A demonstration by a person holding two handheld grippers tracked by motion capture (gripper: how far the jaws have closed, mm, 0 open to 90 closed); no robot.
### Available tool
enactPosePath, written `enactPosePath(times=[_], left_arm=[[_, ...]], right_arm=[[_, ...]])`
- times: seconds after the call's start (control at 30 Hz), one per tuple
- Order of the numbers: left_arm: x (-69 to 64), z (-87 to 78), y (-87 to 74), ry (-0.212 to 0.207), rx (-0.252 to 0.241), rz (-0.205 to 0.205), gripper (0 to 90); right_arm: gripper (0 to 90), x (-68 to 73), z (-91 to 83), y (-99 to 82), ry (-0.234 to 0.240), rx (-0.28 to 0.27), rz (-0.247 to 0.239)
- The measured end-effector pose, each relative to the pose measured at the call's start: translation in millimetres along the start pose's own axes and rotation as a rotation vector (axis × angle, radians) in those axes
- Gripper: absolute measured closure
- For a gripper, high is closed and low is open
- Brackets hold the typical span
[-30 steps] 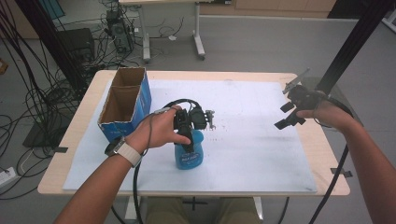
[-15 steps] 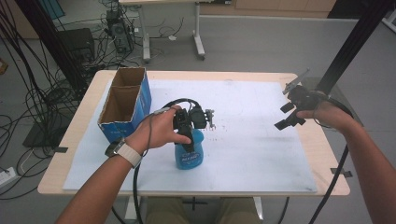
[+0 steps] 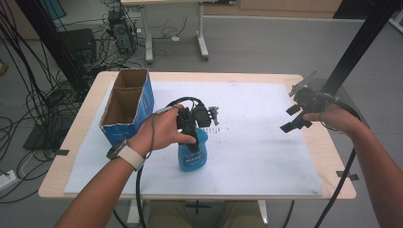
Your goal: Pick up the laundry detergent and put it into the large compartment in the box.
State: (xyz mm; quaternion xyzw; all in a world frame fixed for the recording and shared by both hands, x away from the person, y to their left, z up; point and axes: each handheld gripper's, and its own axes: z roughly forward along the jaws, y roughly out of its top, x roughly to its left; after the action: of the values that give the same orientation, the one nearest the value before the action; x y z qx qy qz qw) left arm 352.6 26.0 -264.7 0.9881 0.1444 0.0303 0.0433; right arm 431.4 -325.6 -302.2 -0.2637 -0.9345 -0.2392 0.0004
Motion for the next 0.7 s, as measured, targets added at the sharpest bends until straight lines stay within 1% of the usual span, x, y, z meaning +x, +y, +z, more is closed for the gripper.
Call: enactPosePath(times=[0.07,0.2,0.27,0.47,0.53,0.7], left_arm=[[-0.6,-6.2,0.8,0.005,-0.001,-0.005,37.5],[-1.2,-22.4,2.4,0.011,-0.017,-0.066,37.4],[-1.1,-30.5,3.2,0.016,-0.019,-0.089,37.5],[-2.7,-45.3,7.0,0.048,-0.007,-0.106,37.5],[-2.6,-48.6,7.6,0.051,0.007,-0.11,37.4],[-1.4,-55.3,7.8,0.059,0.009,-0.126,37.4]], right_arm=[[7.2,0.4,-0.6,0.1,0.0,-0.004,-0.003],[7.2,1.9,-3.5,0.4,-0.002,-0.007,-0.004],[7.2,1.9,-5.3,0.0,-0.004,-0.014,-0.006],[7.2,2.5,-8.4,-2.2,-0.004,-0.025,0.001],[7.2,2.7,-8.9,-2.9,-0.004,-0.025,-0.001],[7.2,2.8,-10.3,-3.8,-0.006,-0.028,-0.004]])
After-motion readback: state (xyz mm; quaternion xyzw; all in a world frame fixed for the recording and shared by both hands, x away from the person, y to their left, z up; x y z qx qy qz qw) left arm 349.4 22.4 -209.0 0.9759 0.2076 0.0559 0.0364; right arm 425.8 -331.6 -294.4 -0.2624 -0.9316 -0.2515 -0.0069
